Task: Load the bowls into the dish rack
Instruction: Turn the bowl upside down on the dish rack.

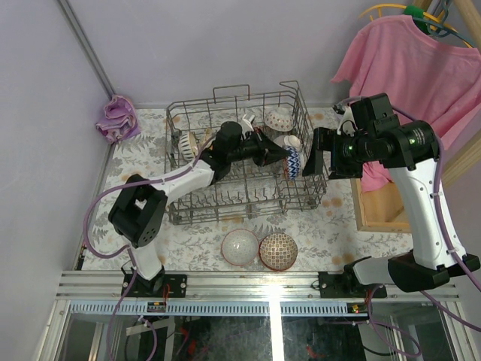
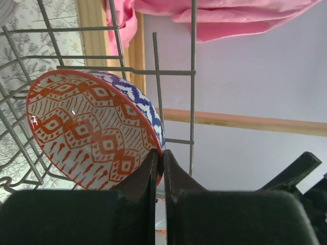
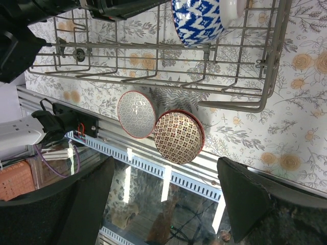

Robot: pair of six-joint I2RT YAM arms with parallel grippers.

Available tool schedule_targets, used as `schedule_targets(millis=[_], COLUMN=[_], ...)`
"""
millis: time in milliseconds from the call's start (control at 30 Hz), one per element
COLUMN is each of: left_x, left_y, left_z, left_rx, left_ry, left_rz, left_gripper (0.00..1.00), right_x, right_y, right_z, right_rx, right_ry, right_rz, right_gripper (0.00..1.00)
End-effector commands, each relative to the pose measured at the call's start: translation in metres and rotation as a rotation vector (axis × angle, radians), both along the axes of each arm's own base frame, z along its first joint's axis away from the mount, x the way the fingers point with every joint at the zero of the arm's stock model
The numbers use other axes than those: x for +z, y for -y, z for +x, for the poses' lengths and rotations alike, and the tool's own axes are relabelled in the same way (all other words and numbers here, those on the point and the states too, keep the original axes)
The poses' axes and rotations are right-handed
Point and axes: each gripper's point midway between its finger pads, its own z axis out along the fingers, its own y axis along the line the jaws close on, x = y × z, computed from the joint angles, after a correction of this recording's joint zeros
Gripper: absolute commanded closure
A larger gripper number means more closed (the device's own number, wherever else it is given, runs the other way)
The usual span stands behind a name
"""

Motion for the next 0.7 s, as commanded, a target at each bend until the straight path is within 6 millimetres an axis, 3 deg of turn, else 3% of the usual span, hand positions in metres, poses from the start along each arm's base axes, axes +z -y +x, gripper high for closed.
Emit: schedule_targets(millis=[0,167,367,667], left_x=[0.077,0.074,0.058,0.026], left_y=[-0.004,-0.002,-0.003,0.007], left_z=[-0.015,-0.015,-0.022,-0.029], left_rx=[-0.052,-0.057,-0.074,-0.095], left_ry=[0.189,0.214,0.209,0.190], left_rz=[-0.242,-0.314,-0.422,-0.387], left_gripper=[1.00,1.00,1.00,1.00], right_x=[0.009,0.008,0.006,0.006], right_y=[0.001,0.000,0.000,0.002], right_z=[-0.005,-0.007,-0.010,-0.017], right_rx=[0.059,0.066,0.066,0.056], right_ry=[0.035,0.028,0.019,0.016], right_rz=[0.002,0.008,0.012,0.021], right_gripper=[0.11,0.11,0.11,0.11])
